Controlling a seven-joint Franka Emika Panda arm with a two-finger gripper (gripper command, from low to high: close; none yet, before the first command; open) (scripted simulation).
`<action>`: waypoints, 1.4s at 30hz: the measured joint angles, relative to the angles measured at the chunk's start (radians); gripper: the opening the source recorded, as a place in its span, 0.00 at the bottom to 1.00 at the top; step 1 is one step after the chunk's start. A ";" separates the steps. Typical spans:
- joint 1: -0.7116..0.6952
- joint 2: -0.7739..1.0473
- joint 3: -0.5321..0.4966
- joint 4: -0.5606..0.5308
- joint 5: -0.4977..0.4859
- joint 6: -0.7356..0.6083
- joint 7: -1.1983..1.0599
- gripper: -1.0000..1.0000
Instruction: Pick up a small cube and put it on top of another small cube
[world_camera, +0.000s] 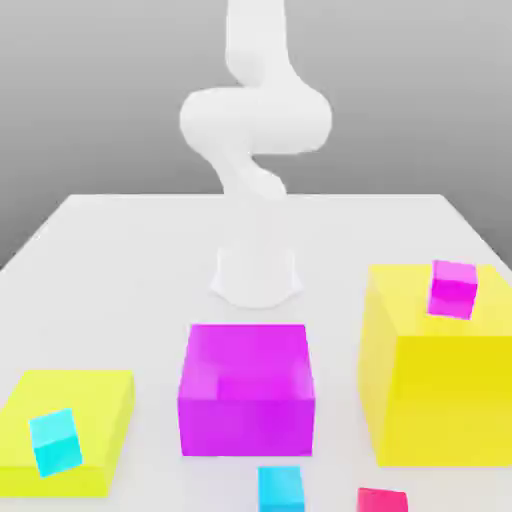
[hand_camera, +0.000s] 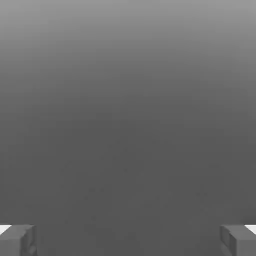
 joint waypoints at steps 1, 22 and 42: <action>0.018 -0.002 -0.021 0.003 -0.002 -0.003 -0.052 0.50; 0.440 0.131 -0.485 0.037 -0.040 0.014 -1.042 0.50; 1.028 0.687 -1.006 0.053 0.253 0.135 -2.169 0.50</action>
